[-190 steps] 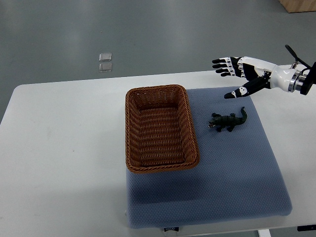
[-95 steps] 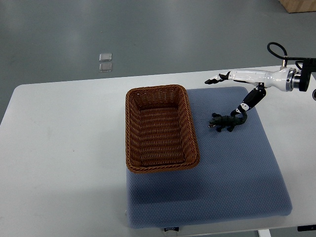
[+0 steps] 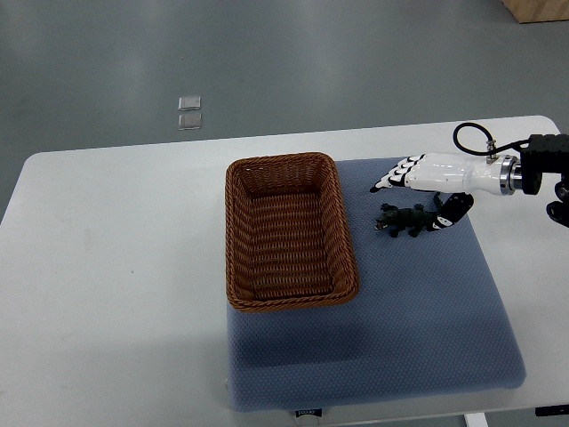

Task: Place crocodile in brown basket with right hand
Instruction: 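Lower the open right hand down over the dark toy crocodile, then close the right hand fingers around the crocodile's body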

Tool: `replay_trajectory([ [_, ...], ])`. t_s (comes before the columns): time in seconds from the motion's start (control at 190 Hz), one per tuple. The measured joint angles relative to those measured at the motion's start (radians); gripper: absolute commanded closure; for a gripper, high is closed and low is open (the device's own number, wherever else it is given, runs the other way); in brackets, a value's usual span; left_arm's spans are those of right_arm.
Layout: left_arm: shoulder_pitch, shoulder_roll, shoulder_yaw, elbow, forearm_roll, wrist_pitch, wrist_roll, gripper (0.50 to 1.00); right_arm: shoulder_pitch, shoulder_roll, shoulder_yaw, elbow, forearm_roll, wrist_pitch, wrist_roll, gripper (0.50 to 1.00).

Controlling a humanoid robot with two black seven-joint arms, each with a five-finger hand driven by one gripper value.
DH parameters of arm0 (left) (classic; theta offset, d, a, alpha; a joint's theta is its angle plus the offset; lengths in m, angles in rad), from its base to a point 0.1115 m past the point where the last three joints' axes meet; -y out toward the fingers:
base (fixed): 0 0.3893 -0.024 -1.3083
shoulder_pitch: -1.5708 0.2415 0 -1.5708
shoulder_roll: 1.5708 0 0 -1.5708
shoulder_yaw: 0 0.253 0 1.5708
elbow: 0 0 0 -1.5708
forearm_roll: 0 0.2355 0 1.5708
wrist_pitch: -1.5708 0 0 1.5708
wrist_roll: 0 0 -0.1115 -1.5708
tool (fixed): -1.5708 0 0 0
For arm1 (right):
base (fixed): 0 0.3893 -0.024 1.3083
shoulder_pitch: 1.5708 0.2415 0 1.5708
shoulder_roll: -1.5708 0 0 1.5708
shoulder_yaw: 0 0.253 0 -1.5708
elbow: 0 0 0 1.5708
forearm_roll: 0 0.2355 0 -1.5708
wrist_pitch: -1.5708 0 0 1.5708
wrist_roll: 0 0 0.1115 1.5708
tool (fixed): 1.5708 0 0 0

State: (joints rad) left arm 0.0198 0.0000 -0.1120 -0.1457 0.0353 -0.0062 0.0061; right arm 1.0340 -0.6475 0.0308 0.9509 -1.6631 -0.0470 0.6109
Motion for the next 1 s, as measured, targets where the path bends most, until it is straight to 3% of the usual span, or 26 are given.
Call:
replay_trajectory([
  [0.353, 0.000, 0.000, 0.000, 0.000, 0.000, 0.000, 0.000, 0.500, -0.006, 0.046, -0.043, -0.045, -0.036, -0.068, 0.000, 0.560],
  [1.0, 0.000, 0.000, 0.000, 0.000, 0.000, 0.000, 0.000, 0.500, -0.012, 0.124, -0.090, -0.172, -0.068, -0.117, 0.000, 0.562],
])
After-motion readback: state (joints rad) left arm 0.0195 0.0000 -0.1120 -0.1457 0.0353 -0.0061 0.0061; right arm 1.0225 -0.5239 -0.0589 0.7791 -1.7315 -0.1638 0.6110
